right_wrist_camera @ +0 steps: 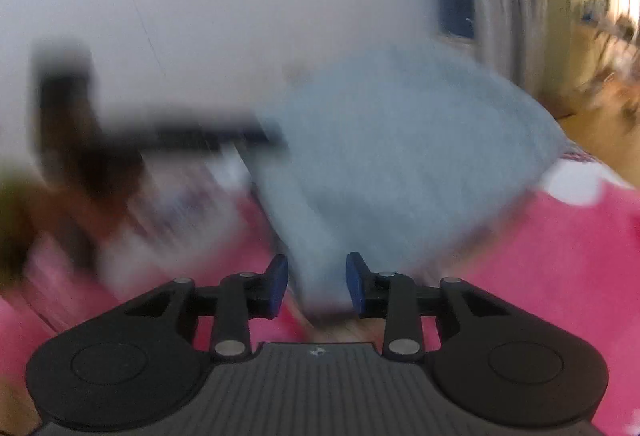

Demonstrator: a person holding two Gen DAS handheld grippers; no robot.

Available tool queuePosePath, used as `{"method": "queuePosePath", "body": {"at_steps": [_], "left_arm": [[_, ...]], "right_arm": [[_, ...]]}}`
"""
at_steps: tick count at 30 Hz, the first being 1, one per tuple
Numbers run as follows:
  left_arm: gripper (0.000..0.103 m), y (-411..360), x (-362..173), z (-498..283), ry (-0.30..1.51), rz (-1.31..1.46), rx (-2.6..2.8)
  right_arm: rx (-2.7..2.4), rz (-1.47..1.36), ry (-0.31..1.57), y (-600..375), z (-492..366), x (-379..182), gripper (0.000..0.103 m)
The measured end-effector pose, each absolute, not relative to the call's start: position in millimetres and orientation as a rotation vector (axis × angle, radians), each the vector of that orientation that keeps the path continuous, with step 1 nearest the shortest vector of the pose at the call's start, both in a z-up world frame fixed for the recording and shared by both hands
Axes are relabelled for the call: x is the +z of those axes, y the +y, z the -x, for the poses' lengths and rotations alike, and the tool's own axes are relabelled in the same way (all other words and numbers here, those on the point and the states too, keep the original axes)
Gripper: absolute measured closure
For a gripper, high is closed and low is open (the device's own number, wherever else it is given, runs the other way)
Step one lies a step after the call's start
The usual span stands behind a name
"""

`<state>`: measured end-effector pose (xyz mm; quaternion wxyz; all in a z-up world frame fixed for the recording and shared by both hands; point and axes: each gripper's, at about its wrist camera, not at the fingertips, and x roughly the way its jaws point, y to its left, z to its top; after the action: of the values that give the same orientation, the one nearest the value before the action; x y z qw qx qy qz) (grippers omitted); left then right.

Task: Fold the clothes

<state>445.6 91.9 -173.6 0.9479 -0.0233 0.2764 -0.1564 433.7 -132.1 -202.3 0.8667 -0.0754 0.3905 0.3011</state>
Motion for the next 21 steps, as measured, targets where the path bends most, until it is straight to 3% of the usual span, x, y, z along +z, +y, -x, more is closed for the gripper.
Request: {"method": "queuePosePath", "body": {"at_steps": [6,15,21], "left_arm": [[0.055,83.3,-152.3,-426.4,0.550,0.062,-0.226],[0.048,34.2,-112.3,-338.6,0.539,0.081,-0.164],[0.048,4.1,-33.1,-271.3,0.495,0.085,-0.108]], "right_arm": [[0.459,0.106,0.886,-167.9,-368.5,-210.4,0.066],[0.303,-0.143,0.769,-248.1,-270.5,-175.6,0.066],[0.271,-0.232,0.655,-299.0,-197.7,-115.3,0.064]]}}
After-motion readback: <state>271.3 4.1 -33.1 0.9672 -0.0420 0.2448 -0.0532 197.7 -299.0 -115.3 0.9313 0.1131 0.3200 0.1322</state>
